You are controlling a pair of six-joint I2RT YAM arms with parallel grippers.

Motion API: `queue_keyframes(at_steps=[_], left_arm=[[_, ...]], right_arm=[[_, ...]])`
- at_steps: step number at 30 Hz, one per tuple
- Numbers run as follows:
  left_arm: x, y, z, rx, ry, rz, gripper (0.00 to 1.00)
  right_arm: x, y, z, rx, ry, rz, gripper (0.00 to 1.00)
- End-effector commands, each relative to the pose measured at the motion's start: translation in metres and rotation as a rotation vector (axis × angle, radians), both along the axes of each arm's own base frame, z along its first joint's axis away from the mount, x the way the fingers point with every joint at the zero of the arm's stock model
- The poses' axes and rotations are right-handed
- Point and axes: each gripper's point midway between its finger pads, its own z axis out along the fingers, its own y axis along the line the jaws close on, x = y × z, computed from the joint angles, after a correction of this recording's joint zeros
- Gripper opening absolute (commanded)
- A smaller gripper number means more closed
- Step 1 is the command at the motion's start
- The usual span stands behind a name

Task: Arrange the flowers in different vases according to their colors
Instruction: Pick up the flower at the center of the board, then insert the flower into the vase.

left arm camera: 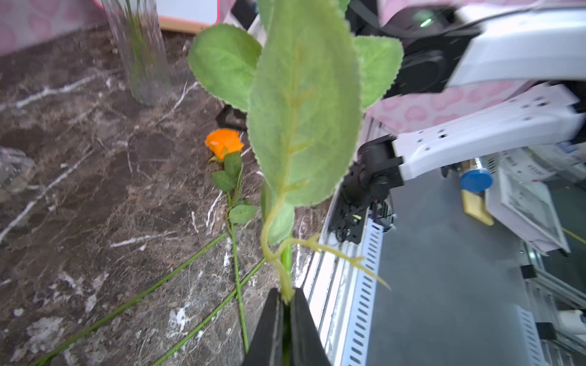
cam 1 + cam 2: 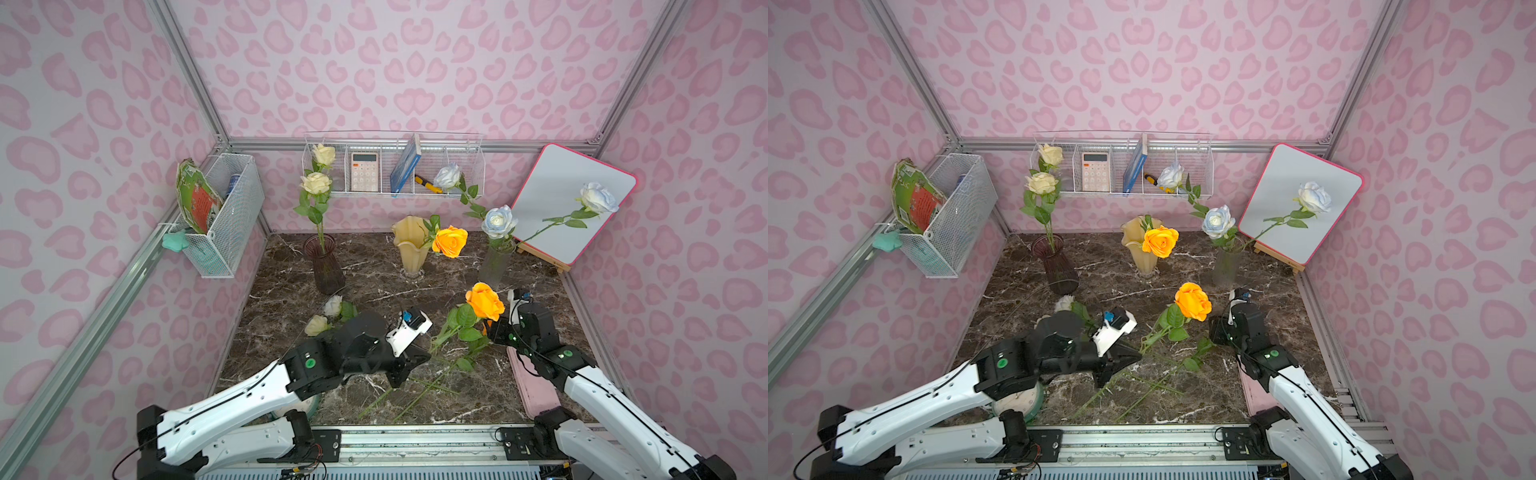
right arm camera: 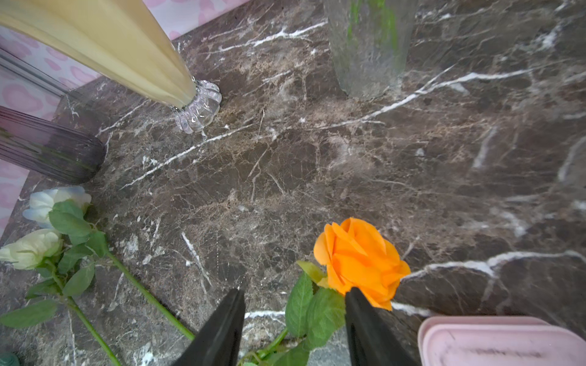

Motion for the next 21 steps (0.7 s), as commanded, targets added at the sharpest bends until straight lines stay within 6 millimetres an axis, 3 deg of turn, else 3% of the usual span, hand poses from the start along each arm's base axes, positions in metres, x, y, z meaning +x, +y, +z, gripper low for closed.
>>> queue_keyframes(at_steps=[1,4,6,8,12,18,21], left_arm=[[-0.004,0.033,0.038,-0.067,-0.114,0.059,0.0],[0.011,0.068,0.08,-0.146,-0.275,0.22,0.0],[0.034,0.093,0.101,-0.174,-0.367,0.401,0.0],[0.052,0.105,0.119,-0.171,-0.489,0.518,0.0],[0.082,0.101,0.17,-0.189,-0.669,0.608,0.0],[0.132,0.127,0.262,-0.347,-0.802,0.716,0.0],[0.167,0.128,0.284,-0.384,-0.821,0.729,0.0]], right_arm=[[0.004,0.005,0.004,0.024,-0.016,0.011,0.54],[0.003,0.007,0.002,0.028,0.0,0.017,0.54],[0.002,0.009,0.0,0.036,0.015,0.02,0.54],[-0.001,0.011,-0.004,0.04,0.04,0.028,0.54],[-0.007,0.021,-0.013,0.025,0.069,0.055,0.54],[-0.011,0.021,-0.024,0.004,0.094,0.058,0.54],[-0.011,0.018,-0.024,-0.016,0.093,0.057,0.54]])
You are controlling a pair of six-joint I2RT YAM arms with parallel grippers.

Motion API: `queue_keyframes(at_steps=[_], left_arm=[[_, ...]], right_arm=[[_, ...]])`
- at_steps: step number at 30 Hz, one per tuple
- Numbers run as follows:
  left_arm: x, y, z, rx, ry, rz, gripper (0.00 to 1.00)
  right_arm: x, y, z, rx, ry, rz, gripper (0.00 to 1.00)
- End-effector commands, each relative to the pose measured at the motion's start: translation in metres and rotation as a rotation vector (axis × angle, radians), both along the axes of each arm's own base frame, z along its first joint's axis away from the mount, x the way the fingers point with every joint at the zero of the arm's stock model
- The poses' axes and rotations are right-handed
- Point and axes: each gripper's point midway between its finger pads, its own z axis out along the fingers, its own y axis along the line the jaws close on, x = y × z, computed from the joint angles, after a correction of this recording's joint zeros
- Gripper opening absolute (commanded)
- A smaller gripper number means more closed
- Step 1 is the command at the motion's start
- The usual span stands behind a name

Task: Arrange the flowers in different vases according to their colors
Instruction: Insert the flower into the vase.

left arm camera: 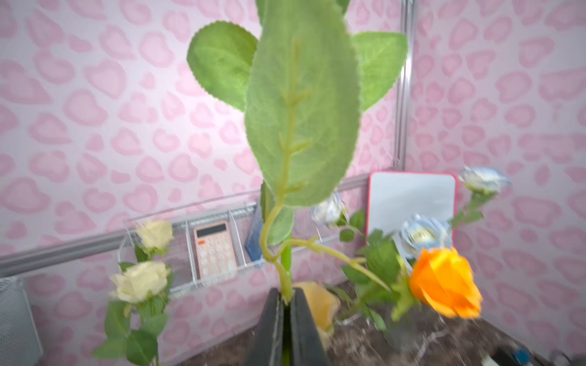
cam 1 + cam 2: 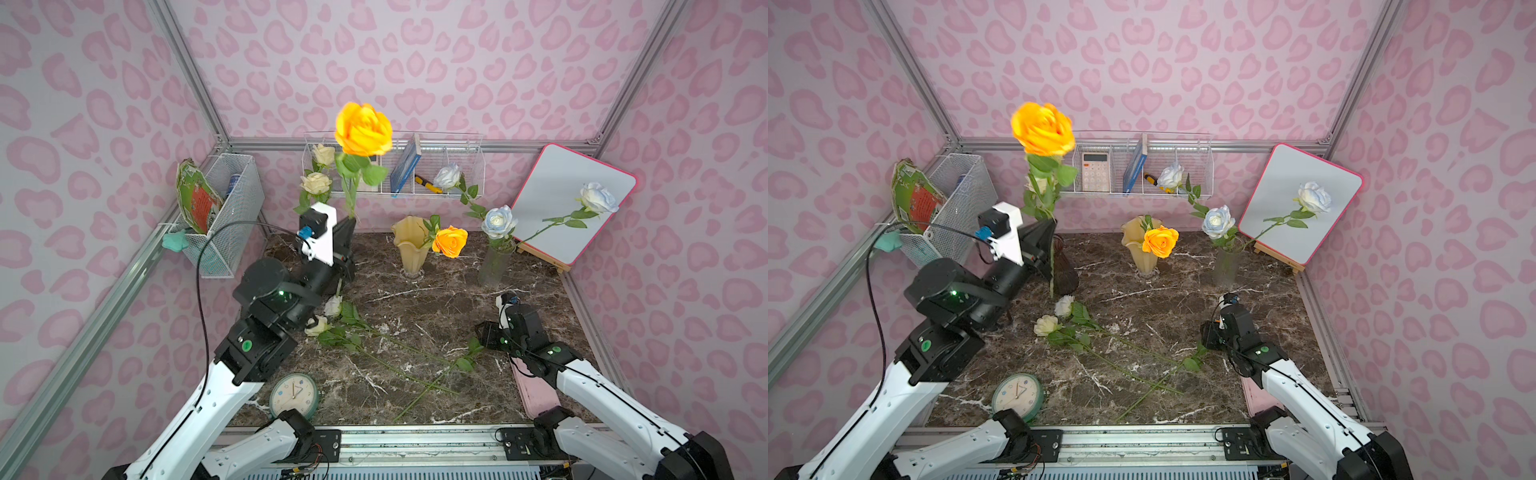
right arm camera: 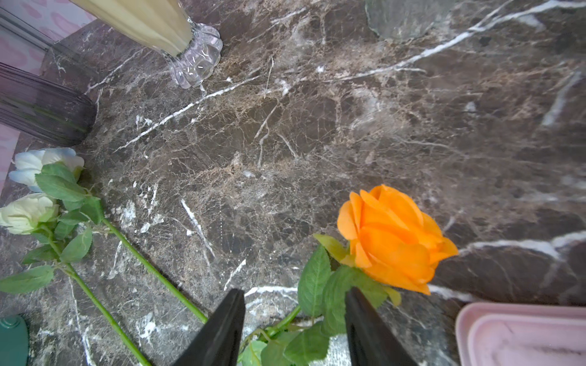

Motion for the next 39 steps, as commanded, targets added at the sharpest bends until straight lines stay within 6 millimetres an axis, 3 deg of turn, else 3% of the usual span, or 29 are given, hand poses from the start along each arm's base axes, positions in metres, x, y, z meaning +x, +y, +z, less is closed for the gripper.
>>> queue_keyframes(at_steps=[1,7,16,25,30,36,39], left_arm=[[0.015,-0.006,0.047,-0.082,-0.132,-0.095,0.0],[0.092,-0.011,0.053,-0.228,-0.135,-0.177,0.0],[0.17,-0.036,0.021,-0.326,-0.111,-0.28,0.0],[0.223,-0.062,-0.037,-0.387,-0.025,-0.356,0.0],[0.251,-0.075,-0.079,-0.374,0.039,-0.354,0.0],[0.268,-0.087,-0.124,-0.373,0.079,-0.367,0.0],[0.265,-0.1,-0.15,-0.349,0.107,-0.394,0.0]], right_arm=[[0.0,-0.004,-0.003,-0.023,0.004,-0.008,0.54],[0.003,-0.006,-0.012,-0.039,0.032,-0.005,0.54],[0.007,-0.01,-0.032,-0.054,0.072,-0.006,0.54],[0.011,-0.003,-0.038,-0.056,0.095,0.03,0.53],[0.01,-0.002,-0.037,-0.053,0.08,0.042,0.53],[0.007,-0.002,-0.037,-0.05,0.072,0.049,0.52],[0.005,-0.003,-0.034,-0.047,0.062,0.052,0.52]])
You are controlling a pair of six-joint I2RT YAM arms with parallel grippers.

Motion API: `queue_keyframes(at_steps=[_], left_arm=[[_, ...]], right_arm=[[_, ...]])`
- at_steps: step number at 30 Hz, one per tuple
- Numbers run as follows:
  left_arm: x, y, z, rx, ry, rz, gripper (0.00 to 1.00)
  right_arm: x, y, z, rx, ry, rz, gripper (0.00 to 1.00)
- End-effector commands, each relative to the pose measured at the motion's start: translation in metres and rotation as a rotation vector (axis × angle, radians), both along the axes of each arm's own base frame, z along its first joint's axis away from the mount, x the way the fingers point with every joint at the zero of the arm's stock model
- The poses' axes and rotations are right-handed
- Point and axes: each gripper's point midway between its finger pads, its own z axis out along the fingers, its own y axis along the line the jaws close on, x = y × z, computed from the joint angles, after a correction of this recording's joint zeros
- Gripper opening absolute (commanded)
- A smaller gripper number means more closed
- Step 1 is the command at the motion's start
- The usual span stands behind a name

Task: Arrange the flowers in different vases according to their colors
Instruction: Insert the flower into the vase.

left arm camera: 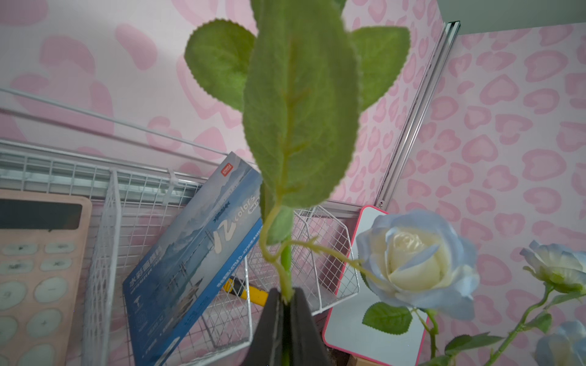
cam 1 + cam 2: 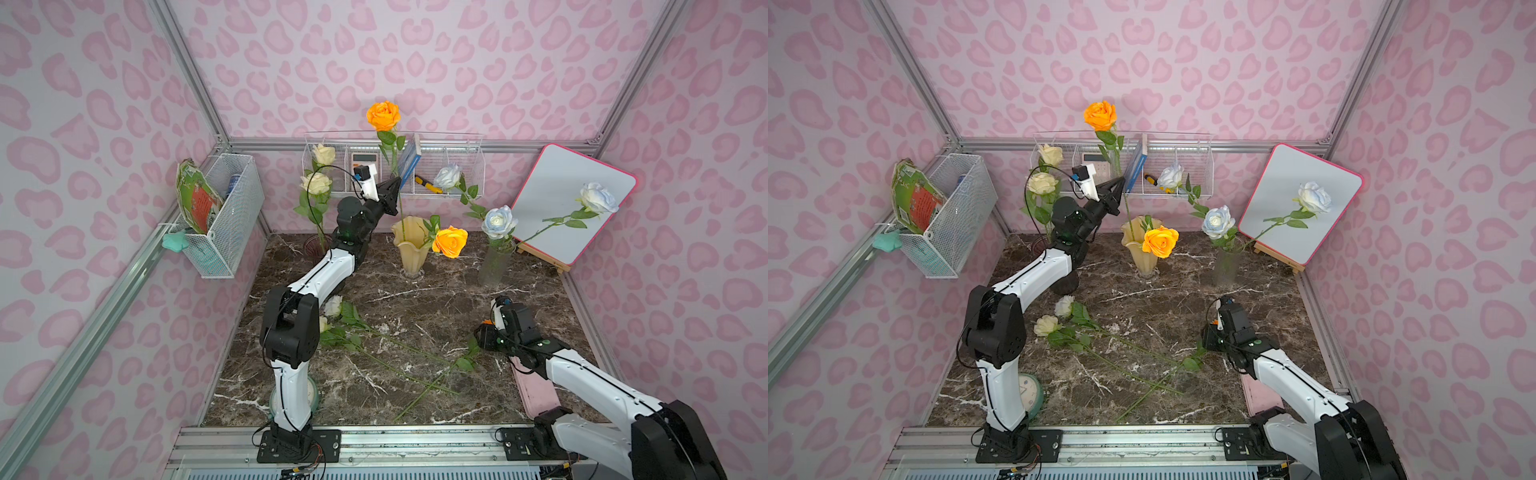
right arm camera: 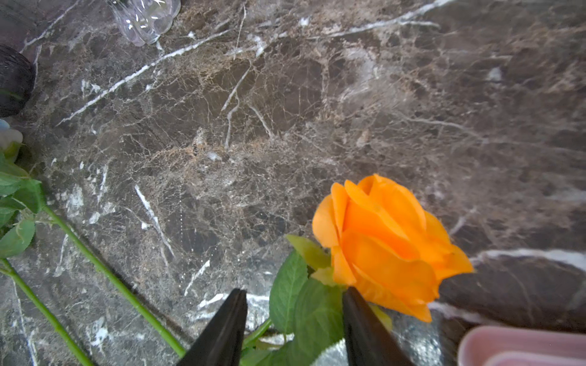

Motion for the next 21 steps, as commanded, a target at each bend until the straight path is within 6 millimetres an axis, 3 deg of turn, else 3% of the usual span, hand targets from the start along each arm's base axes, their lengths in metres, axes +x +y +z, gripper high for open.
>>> queue_keyframes(at_steps=[1,4,7,11,13,16,21], left_arm=[[-0.013,-0.013,-0.007,0.003,-0.054,-0.046,0.0],[-0.021,-0.023,-0.039,0.025,-0.022,-0.054,0.0],[-0.028,-0.029,-0.077,0.046,0.038,-0.062,0.08],[-0.038,-0.029,-0.106,0.056,0.08,-0.046,0.15],[-0.043,-0.03,-0.111,0.062,0.092,-0.05,0.18],[-0.051,-0.031,-0.113,0.072,0.1,-0.043,0.37],[-0.064,-0.032,-0.1,0.12,0.13,-0.032,0.54]], right_arm=[[-0.002,0.002,0.004,0.01,-0.016,0.013,0.52],[-0.004,0.0,0.005,0.012,-0.017,0.008,0.53],[-0.006,-0.001,0.006,0.013,-0.021,0.009,0.53],[-0.007,-0.003,0.01,0.011,-0.031,0.0,0.53],[-0.008,-0.004,0.011,0.01,-0.038,-0.002,0.53],[-0.009,-0.007,0.016,0.009,-0.052,-0.009,0.53],[-0.014,-0.008,0.023,0.02,-0.071,-0.006,0.53]])
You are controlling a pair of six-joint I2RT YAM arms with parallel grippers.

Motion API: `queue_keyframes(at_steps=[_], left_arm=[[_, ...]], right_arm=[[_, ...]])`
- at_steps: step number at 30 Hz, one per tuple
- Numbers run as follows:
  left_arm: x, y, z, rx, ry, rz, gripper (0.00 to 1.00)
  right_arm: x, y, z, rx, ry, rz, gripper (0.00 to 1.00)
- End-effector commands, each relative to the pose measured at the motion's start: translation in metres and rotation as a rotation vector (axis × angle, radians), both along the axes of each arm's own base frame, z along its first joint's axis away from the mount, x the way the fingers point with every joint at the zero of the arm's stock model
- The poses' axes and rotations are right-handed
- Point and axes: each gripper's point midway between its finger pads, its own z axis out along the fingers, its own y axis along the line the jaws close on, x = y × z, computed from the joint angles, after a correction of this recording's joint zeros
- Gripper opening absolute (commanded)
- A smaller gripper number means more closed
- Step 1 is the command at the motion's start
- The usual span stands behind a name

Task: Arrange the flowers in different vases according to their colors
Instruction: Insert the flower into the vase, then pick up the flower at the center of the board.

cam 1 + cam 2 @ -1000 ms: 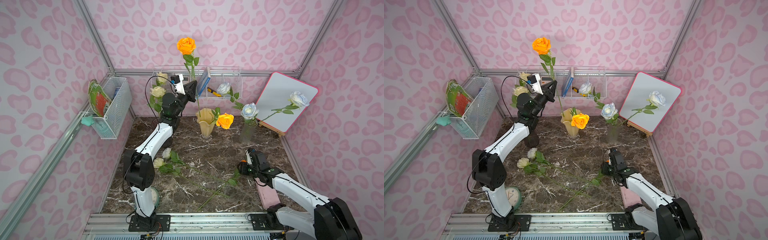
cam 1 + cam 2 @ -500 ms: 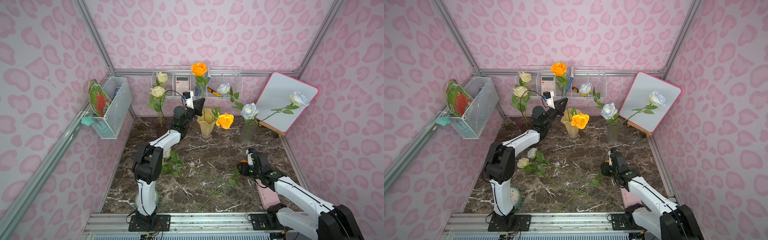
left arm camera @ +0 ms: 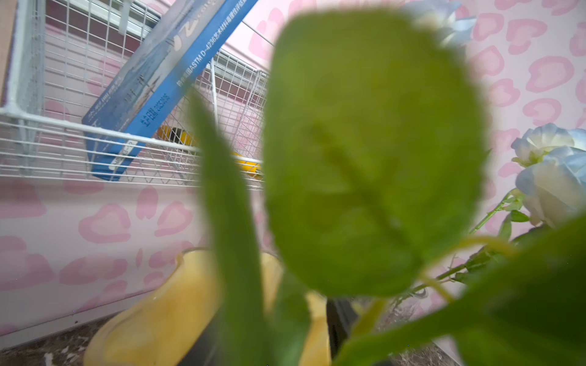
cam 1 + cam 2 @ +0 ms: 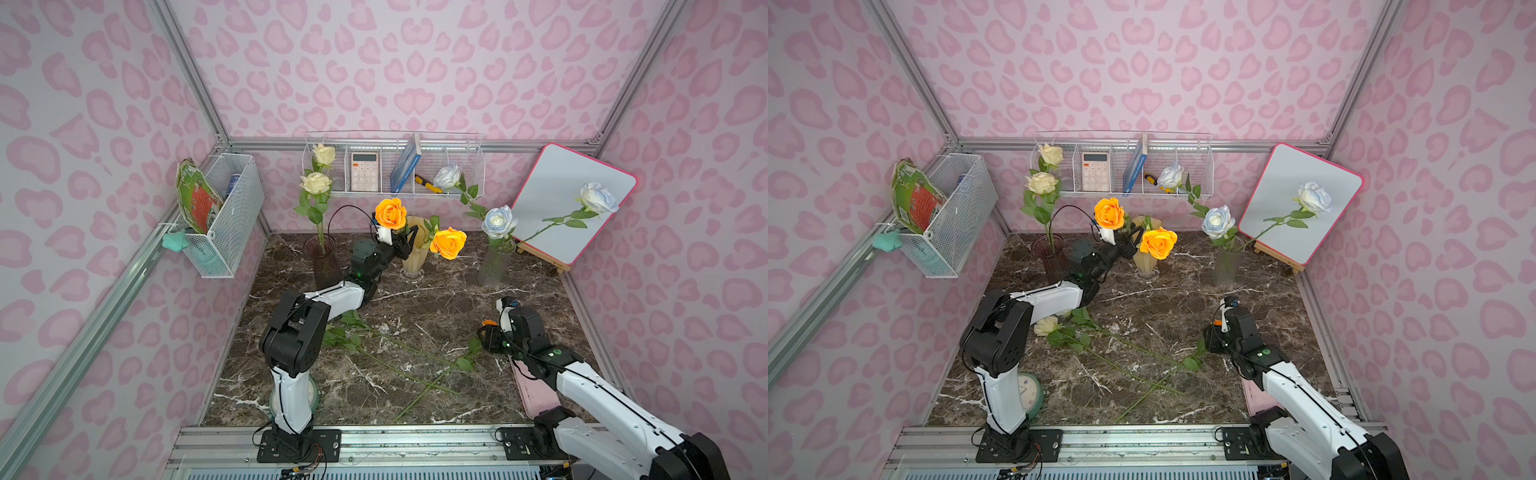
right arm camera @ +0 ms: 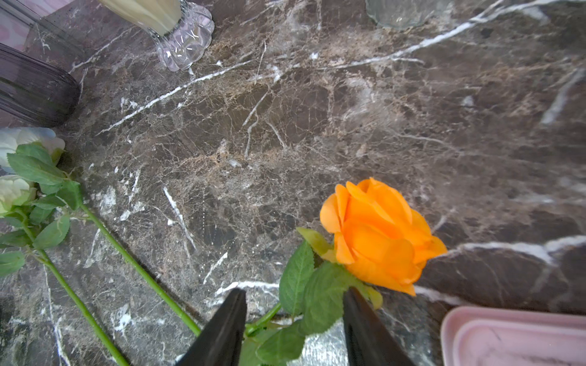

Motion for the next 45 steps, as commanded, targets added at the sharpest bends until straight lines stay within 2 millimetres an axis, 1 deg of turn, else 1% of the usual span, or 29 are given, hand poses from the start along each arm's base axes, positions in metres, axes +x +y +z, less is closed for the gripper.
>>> queue_keyframes(at_steps=[1,4,6,11,14,19,22,24,26,28,30,32,35,38,39,41,45], left_arm=[[-0.007,0.003,0.008,0.045,0.003,0.02,0.57],[-0.016,0.01,0.019,0.062,0.011,0.039,0.62],[-0.023,0.014,0.026,0.079,0.022,0.048,0.66],[-0.045,0.029,0.046,0.124,0.029,0.076,0.76],[-0.057,0.036,0.049,0.164,0.054,0.084,0.78],[-0.085,0.052,0.045,0.216,0.099,0.098,0.79],[-0.106,0.058,0.034,0.269,0.181,0.071,0.79],[-0.119,0.064,0.026,0.297,0.261,0.061,0.82],[-0.133,0.07,0.02,0.313,0.284,0.055,0.85],[-0.146,0.075,0.013,0.323,0.308,0.05,0.86],[-0.159,0.083,-0.001,0.344,0.358,0.054,0.86],[-0.172,0.087,-0.016,0.348,0.398,0.044,0.86],[-0.19,0.096,-0.038,0.35,0.453,0.046,0.85],[-0.208,0.101,-0.057,0.372,0.493,0.044,0.82],[-0.215,0.099,-0.061,0.383,0.5,0.039,0.82],[-0.227,0.089,-0.069,0.439,0.495,0.009,0.8],[-0.254,0.062,-0.095,0.583,0.551,-0.075,0.74]], right_arm=[[-0.006,-0.003,-0.001,-0.003,0.012,-0.004,0.53],[-0.01,-0.001,0.0,0.018,0.012,0.003,0.54],[-0.011,0.0,0.0,0.027,0.014,0.004,0.54],[-0.013,0.003,-0.002,0.03,0.022,0.016,0.54],[-0.013,0.004,-0.004,0.033,0.024,0.021,0.55],[-0.017,0.011,-0.006,0.053,0.052,0.049,0.55],[-0.022,0.019,-0.009,0.067,0.099,0.072,0.55],[-0.026,0.023,-0.008,0.057,0.125,0.082,0.55],[-0.028,0.027,-0.003,0.058,0.146,0.081,0.55],[-0.03,0.032,0.004,0.07,0.156,0.082,0.55],[-0.034,0.037,0.011,0.085,0.167,0.086,0.55],[-0.039,0.04,0.014,0.084,0.188,0.088,0.55],[-0.053,0.046,0.006,0.09,0.247,0.093,0.55],[-0.069,0.055,-0.008,0.118,0.309,0.105,0.55],[-0.075,0.059,-0.012,0.126,0.323,0.11,0.55],[-0.08,0.063,-0.017,0.131,0.33,0.107,0.55],[-0.078,0.06,-0.021,0.133,0.307,0.079,0.55]])
